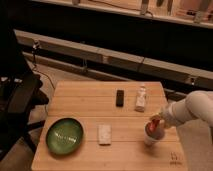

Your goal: Place the pepper in the ceramic cup

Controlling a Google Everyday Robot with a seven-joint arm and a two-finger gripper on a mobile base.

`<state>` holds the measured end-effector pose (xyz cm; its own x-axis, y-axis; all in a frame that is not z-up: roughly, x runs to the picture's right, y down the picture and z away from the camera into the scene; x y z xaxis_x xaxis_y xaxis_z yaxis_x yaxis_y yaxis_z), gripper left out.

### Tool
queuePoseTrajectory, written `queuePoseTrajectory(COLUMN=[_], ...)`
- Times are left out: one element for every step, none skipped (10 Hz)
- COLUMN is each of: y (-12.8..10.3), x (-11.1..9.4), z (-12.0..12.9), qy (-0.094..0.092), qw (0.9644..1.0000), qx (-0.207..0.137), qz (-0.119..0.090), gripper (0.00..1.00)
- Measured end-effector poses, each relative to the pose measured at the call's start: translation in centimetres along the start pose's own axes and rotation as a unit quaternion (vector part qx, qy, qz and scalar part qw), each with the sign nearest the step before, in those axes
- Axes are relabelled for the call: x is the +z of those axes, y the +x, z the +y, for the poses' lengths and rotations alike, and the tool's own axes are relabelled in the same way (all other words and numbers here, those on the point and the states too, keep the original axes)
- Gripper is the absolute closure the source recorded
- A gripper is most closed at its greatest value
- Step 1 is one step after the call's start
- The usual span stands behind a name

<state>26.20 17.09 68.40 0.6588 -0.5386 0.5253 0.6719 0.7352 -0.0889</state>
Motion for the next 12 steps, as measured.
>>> queuePoseTrajectory(y=[-0.2, -0.5, -0.7, -0.9, -0.9, -1.0, -0.8, -0.3, 0.0, -0.1, -0.3, -0.4], x=[0.1, 0.1, 0.3, 0.4, 0.4, 0.6, 0.5, 0.0, -0.2, -0.2, -0.2, -0.2], z=[0.3, 0.7, 1.0, 1.2, 1.3, 1.5, 1.3, 0.8, 0.2, 0.0, 0.4, 0.6], qy=[-0.002, -0.004, -0.006, -0.008, -0.009, -0.011, -0.008, -0.006, -0.004, -0.005, -0.007, -0.007], qw=[1.0000, 1.0000, 0.9999, 0.9998, 0.9998, 0.9996, 0.9997, 0.9998, 0.9999, 0.9999, 0.9998, 0.9998], qx=[0.002, 0.007, 0.012, 0.015, 0.019, 0.025, 0.022, 0.017, 0.013, 0.012, 0.016, 0.019], qz=[-0.002, -0.004, -0.005, -0.006, -0.006, -0.010, -0.008, -0.005, -0.005, -0.006, -0.007, -0.007], gripper=[0.74, 0.62, 0.52, 0.41, 0.34, 0.24, 0.20, 0.20, 0.20, 0.20, 0.20, 0.20])
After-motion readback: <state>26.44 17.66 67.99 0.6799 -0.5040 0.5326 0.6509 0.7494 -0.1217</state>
